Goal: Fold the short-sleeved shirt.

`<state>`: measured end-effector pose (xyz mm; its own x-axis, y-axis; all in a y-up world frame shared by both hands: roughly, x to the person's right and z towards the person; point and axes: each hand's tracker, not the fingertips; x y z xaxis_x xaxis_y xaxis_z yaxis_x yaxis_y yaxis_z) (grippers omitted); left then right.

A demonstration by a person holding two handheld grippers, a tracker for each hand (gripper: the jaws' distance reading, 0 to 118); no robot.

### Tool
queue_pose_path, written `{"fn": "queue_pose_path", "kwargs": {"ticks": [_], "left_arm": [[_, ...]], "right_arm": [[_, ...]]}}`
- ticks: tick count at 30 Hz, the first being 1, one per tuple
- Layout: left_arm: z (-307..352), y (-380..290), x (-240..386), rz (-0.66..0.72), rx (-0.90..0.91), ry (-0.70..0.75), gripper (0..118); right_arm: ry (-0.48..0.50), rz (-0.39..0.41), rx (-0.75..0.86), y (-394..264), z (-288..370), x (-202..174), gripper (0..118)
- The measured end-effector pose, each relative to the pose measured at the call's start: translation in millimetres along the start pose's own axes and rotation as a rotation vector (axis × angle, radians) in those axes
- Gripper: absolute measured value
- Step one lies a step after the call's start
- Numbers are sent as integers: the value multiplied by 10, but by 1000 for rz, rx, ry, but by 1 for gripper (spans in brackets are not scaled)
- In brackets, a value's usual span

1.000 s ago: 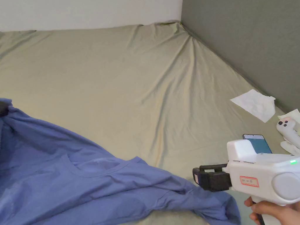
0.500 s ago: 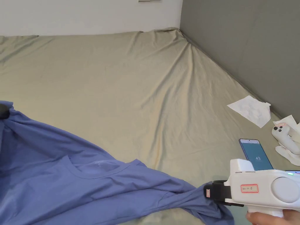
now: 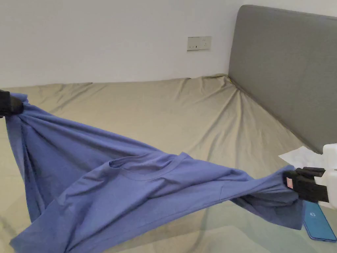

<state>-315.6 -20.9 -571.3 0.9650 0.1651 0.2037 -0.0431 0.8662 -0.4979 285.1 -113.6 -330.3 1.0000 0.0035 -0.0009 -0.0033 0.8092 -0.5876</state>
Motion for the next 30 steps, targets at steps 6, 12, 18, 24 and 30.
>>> {"fn": "queue_pose_path", "kwargs": {"ticks": [6, 12, 18, 24, 30], "left_arm": [[985, 321, -197, 50, 150, 13, 8], [1794, 410, -133, 33, 240, 9, 8], [2240, 466, -380, 64, 302, 32, 8], [2497, 409, -668, 105, 336, 55, 8], [2579, 333, -717, 96, 329, 57, 8]], "right_arm": [[-130, 106, 124, 223, 435, 41, 4], [-163, 246, 287, 341, 714, -186, 4], [-82, 289, 462, 563, 1093, -269, 4], [13, 204, 519, 683, 1416, -175, 4], [60, 160, 561, 705, 1641, -179, 4]]}}
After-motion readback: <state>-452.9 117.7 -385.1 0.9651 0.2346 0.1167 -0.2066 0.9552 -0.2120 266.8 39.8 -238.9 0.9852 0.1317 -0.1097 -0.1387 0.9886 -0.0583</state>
